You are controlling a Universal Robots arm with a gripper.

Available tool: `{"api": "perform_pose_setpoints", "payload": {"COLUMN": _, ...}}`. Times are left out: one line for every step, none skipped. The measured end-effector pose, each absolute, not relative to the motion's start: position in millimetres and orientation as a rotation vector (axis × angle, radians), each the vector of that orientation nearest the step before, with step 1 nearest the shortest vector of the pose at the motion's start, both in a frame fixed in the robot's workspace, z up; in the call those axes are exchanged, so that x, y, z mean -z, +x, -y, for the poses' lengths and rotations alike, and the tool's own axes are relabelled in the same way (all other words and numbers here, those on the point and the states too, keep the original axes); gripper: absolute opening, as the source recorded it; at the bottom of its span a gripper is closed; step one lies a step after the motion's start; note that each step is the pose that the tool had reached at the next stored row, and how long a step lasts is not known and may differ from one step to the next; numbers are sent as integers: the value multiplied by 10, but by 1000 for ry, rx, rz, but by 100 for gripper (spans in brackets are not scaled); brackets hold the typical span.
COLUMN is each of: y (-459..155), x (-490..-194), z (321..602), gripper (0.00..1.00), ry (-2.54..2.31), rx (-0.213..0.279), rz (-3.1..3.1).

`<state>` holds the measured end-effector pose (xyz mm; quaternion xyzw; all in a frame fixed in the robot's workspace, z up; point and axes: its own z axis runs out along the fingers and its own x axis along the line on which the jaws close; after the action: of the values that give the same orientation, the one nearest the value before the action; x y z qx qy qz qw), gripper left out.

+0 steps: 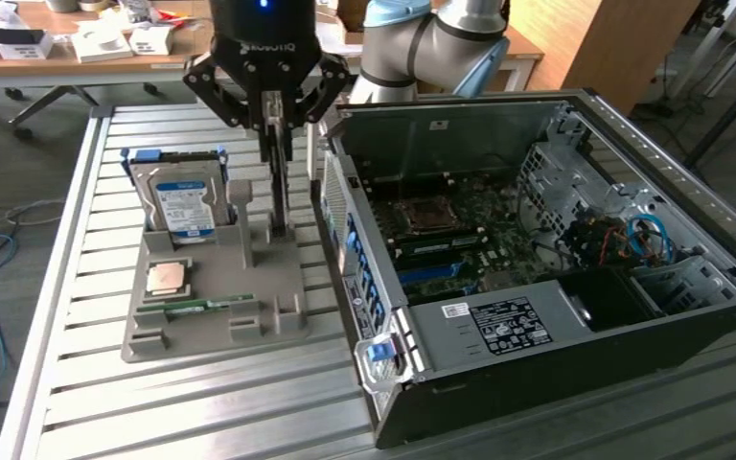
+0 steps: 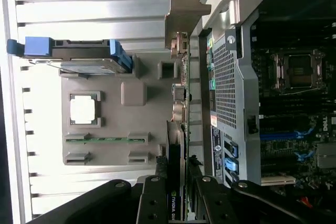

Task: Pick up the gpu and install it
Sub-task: 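Pick up the gpu and move the gpu toward the slot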

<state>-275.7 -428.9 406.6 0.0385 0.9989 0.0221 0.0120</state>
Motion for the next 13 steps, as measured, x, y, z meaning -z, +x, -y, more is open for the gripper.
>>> {"api": "perform_pose_setpoints", "payload": {"y": -2757, "x": -4109, "z": 4289, "gripper": 26, "ry": 120, "rx": -69, "rz": -3115}}
{"api": "perform_pose_setpoints", "payload": {"y": -2757, "x": -4148, "z": 4289, "gripper": 26, "ry": 120, "rx": -69, "rz": -3115}}
{"api": "perform_pose_setpoints", "payload": {"y": -2757, "x": -4183, "z": 4289, "gripper": 26, "ry": 120, "rx": -69, "rz": -3115}}
{"api": "perform_pose_setpoints", "payload": {"y": -2757, "x": -4212, "z": 4289, "gripper": 26, "ry": 120, "rx": -69, "rz": -3115}}
{"api": "perform_pose_setpoints", "payload": {"y": -2757, "x": -4224, "z": 4289, "gripper": 26, "ry": 120, "rx": -69, "rz": -3115}}
{"api": "perform_pose_setpoints", "payload": {"y": -2757, "x": -4224, "z": 4289, "gripper": 26, "ry": 120, "rx": -69, "rz": -3114}}
{"api": "perform_pose_setpoints", "payload": {"y": -2757, "x": -4224, "z": 4289, "gripper": 26, "ry": 120, "rx": -69, "rz": -3114}}
{"api": "perform_pose_setpoints", "payload": {"y": -2757, "x": -4224, "z": 4289, "gripper": 26, "ry": 120, "rx": -69, "rz": -3114}}
{"api": "perform_pose_setpoints", "payload": {"y": -2757, "x": -4224, "z": 4289, "gripper": 26, "ry": 120, "rx": -69, "rz": -3115}}
{"api": "perform_pose_setpoints", "payload": {"y": -2757, "x": -4224, "z": 4289, "gripper": 26, "ry": 120, "rx": -69, "rz": -3115}}
{"api": "perform_pose_setpoints", "payload": {"y": -2749, "x": -4225, "z": 4290, "gripper": 26, "ry": 119, "rx": -69, "rz": -3115}}
{"api": "perform_pose_setpoints", "payload": {"y": -2736, "x": -4226, "z": 4290, "gripper": 26, "ry": 119, "rx": -69, "rz": -3115}}
{"api": "perform_pose_setpoints", "payload": {"y": -2720, "x": -4225, "z": 4289, "gripper": 26, "ry": 120, "rx": -69, "rz": -3115}}
